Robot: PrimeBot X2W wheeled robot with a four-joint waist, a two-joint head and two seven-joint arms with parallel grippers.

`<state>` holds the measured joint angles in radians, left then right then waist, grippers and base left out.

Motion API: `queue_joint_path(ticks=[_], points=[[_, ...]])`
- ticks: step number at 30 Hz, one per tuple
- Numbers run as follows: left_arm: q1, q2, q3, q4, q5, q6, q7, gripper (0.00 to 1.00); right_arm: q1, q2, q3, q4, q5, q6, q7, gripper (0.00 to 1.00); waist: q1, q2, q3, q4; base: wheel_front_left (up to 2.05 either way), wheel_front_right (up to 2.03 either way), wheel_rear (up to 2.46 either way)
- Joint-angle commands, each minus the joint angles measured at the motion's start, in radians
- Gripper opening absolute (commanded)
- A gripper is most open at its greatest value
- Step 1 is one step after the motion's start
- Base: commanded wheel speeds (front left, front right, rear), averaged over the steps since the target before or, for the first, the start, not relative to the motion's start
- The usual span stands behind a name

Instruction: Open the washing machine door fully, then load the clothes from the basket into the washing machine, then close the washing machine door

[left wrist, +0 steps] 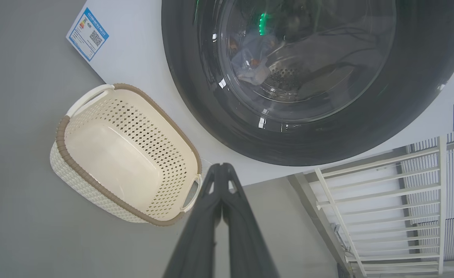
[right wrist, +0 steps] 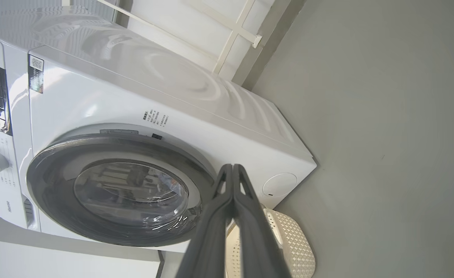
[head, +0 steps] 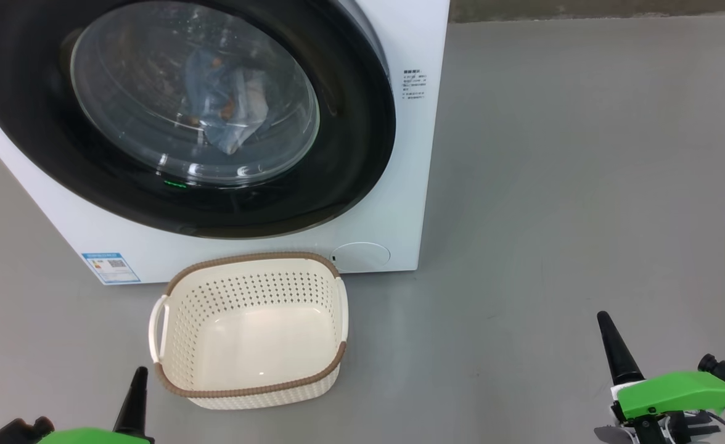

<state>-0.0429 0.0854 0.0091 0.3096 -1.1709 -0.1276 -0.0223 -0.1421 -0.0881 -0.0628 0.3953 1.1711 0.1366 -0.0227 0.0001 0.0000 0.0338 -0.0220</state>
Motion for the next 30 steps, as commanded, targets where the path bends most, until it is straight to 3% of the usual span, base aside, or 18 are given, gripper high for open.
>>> queue_joint_path(ticks=[1,30], points=[[-0.047,0.012,0.032,-0.03,-0.032,-0.002,0.009,0.0,-0.01,-0.001,0.006,-0.036,0.031,-0.004,0.009,0.0,0.0,0.0,-0.001,0.001,0.0,0.0,0.0],[-0.059,-0.019,0.08,-0.052,-0.295,-0.003,0.091,0.0,0.019,0.024,-0.031,-0.11,0.294,-0.005,0.092,0.0,0.0,0.0,-0.02,0.015,0.0,0.0,0.0]])
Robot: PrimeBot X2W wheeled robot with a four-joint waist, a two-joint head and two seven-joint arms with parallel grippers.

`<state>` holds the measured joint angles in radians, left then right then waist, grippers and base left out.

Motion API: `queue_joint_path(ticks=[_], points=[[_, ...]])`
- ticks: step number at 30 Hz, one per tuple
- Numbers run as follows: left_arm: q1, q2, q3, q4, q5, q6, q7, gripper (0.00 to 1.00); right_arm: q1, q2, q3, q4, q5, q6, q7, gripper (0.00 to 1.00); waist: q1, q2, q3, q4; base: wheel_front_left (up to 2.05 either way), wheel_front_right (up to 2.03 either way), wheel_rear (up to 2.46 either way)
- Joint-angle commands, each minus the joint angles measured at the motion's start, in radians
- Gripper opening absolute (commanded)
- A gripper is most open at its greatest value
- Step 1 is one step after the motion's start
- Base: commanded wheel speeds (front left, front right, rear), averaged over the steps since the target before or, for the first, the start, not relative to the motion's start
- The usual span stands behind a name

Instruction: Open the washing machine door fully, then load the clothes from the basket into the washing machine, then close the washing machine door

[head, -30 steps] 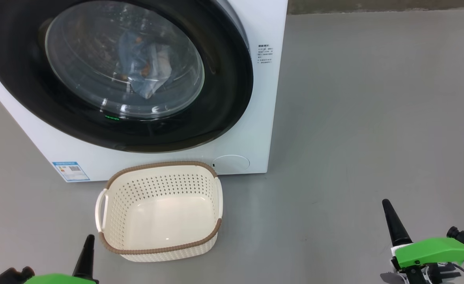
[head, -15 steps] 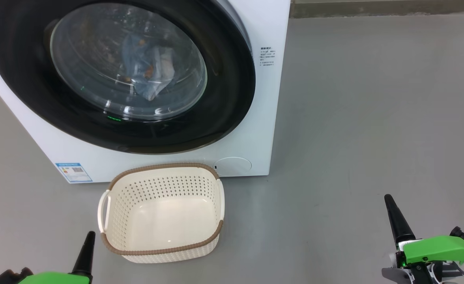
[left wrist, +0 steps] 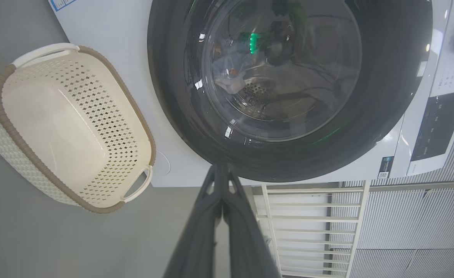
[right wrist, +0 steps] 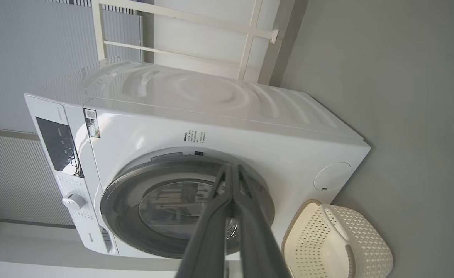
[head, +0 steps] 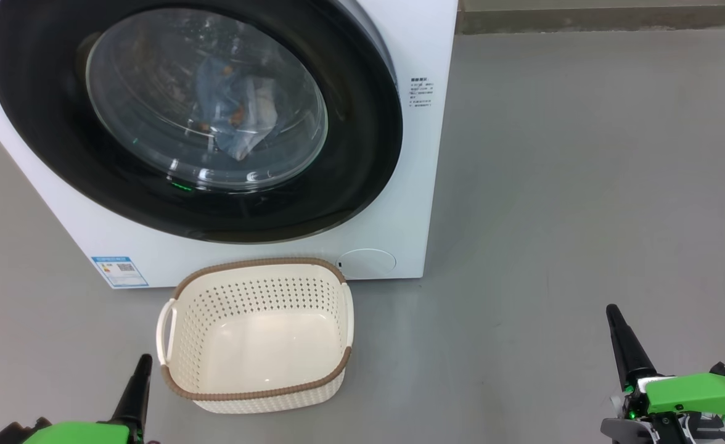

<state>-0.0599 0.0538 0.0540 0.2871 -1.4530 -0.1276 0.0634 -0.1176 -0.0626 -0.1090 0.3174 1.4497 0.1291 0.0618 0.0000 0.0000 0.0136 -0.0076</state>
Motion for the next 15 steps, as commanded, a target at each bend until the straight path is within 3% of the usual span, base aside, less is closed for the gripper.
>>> queue_joint_path(ticks=[1,15], points=[[-0.043,0.011,0.038,-0.031,-0.031,-0.003,0.012,0.0,-0.004,0.0,0.012,-0.038,0.034,0.002,0.013,0.0,0.0,0.0,-0.001,0.001,0.0,0.0,0.0],[-0.048,-0.003,0.061,-0.042,-0.155,-0.003,0.05,0.0,0.01,0.012,-0.005,-0.073,0.159,0.002,0.052,0.0,0.0,0.0,-0.01,0.008,0.0,0.0,0.0]])
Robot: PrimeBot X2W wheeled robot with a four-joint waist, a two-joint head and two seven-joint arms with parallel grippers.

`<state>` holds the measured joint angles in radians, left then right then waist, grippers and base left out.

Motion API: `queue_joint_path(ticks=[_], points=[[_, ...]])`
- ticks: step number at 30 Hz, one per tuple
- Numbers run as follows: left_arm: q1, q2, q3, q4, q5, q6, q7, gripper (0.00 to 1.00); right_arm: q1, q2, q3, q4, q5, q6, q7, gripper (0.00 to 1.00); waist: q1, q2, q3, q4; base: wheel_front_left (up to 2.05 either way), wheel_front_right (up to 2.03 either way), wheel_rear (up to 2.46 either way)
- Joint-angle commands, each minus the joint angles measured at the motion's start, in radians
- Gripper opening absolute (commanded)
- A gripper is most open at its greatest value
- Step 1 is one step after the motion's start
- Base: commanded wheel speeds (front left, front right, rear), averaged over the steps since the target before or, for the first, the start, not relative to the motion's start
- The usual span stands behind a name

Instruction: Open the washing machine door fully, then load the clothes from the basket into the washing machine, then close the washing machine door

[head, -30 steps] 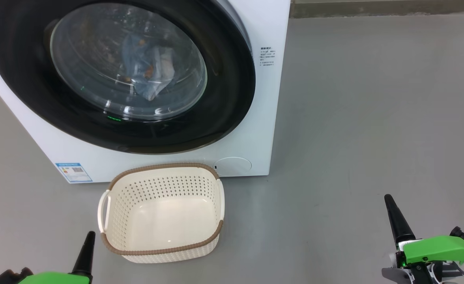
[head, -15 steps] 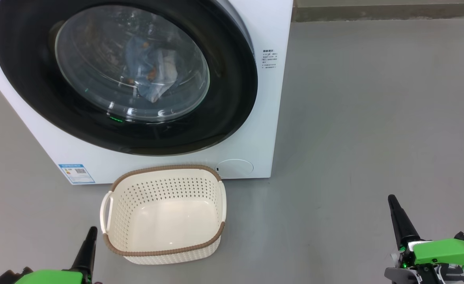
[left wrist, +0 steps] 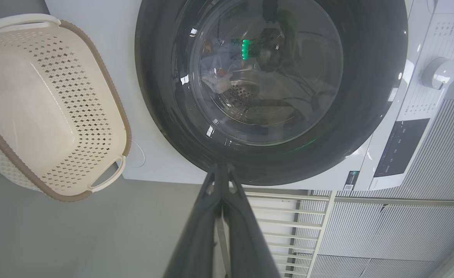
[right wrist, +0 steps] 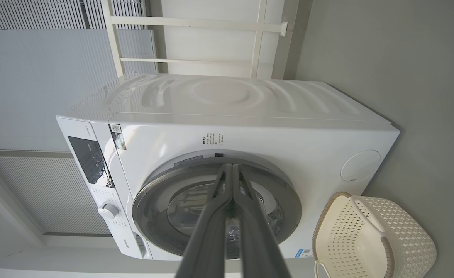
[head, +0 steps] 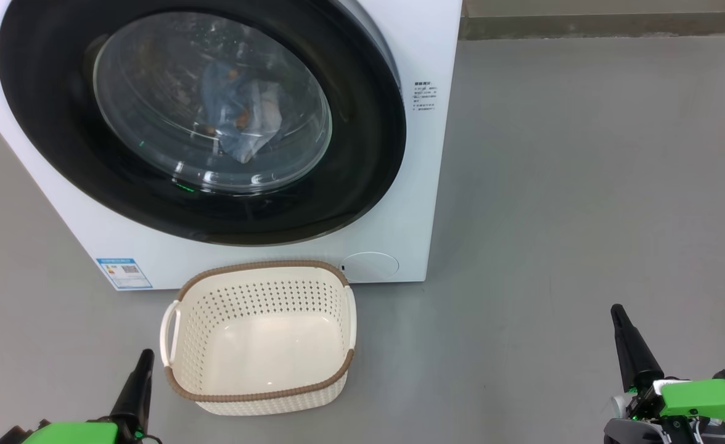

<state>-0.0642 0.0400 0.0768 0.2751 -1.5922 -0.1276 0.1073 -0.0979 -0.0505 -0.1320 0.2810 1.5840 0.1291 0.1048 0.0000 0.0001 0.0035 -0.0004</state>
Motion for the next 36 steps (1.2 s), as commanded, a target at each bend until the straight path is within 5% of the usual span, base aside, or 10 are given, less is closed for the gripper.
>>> queue_joint_path(ticks=[1,36], points=[[-0.044,0.011,0.038,-0.03,-0.016,-0.003,0.007,0.0,-0.01,0.0,0.018,-0.036,0.024,0.002,0.009,0.0,0.0,-0.0001,0.0,0.0,0.0,0.0,0.0],[-0.044,0.01,0.038,-0.03,-0.016,-0.003,0.007,0.0,-0.01,0.0,0.018,-0.036,0.025,0.002,0.009,0.0,0.0,-0.0001,0.0,0.0,0.0,0.0,0.0]])
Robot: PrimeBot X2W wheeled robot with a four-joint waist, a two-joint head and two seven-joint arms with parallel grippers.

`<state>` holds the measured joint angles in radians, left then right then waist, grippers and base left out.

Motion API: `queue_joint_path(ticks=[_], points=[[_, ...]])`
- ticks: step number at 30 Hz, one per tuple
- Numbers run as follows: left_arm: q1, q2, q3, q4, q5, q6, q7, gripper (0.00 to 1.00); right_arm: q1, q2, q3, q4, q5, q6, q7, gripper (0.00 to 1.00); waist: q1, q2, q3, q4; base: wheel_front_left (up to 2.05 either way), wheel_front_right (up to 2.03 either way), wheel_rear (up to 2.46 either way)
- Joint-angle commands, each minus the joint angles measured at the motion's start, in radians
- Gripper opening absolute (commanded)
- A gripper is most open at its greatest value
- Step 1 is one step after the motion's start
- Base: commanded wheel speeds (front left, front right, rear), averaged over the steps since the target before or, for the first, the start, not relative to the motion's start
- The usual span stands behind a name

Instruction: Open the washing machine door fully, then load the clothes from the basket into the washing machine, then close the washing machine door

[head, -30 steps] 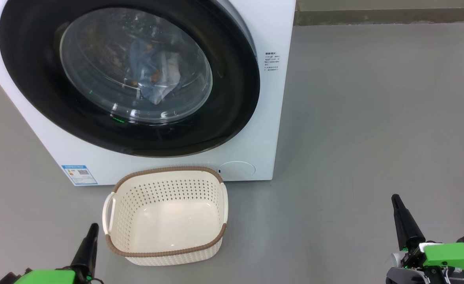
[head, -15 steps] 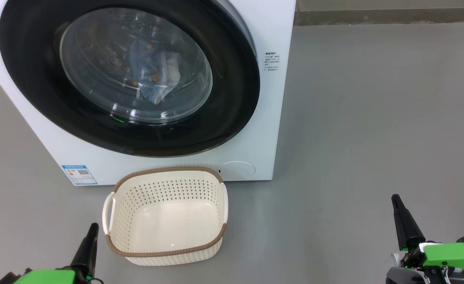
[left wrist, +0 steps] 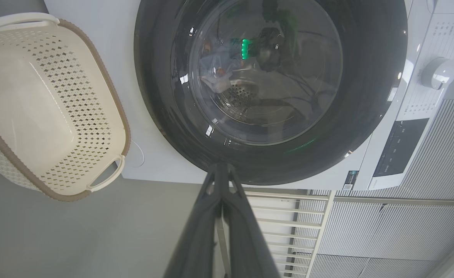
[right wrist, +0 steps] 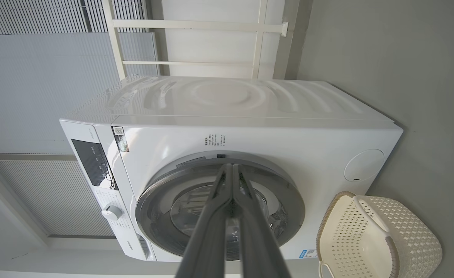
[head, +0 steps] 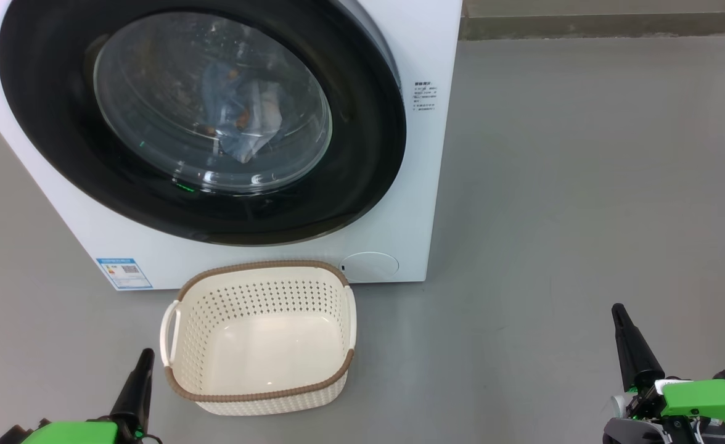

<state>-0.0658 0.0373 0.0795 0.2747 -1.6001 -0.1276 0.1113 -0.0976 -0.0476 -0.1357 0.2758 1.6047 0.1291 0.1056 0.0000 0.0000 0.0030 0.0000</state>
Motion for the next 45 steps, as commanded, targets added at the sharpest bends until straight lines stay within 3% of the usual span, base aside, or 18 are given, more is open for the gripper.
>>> queue_joint_path(ticks=[1,45], points=[[-0.042,0.013,0.035,-0.029,-0.008,-0.003,0.003,0.0,-0.01,-0.003,0.022,-0.031,0.004,0.002,0.008,0.0,0.0,0.0,0.0,0.0,0.0,0.0,0.0],[-0.042,0.013,0.035,-0.029,-0.008,-0.003,0.003,0.0,-0.01,-0.003,0.022,-0.031,0.004,0.002,0.008,0.0,0.0,0.0,0.0,0.0,0.0,0.0,0.0]])
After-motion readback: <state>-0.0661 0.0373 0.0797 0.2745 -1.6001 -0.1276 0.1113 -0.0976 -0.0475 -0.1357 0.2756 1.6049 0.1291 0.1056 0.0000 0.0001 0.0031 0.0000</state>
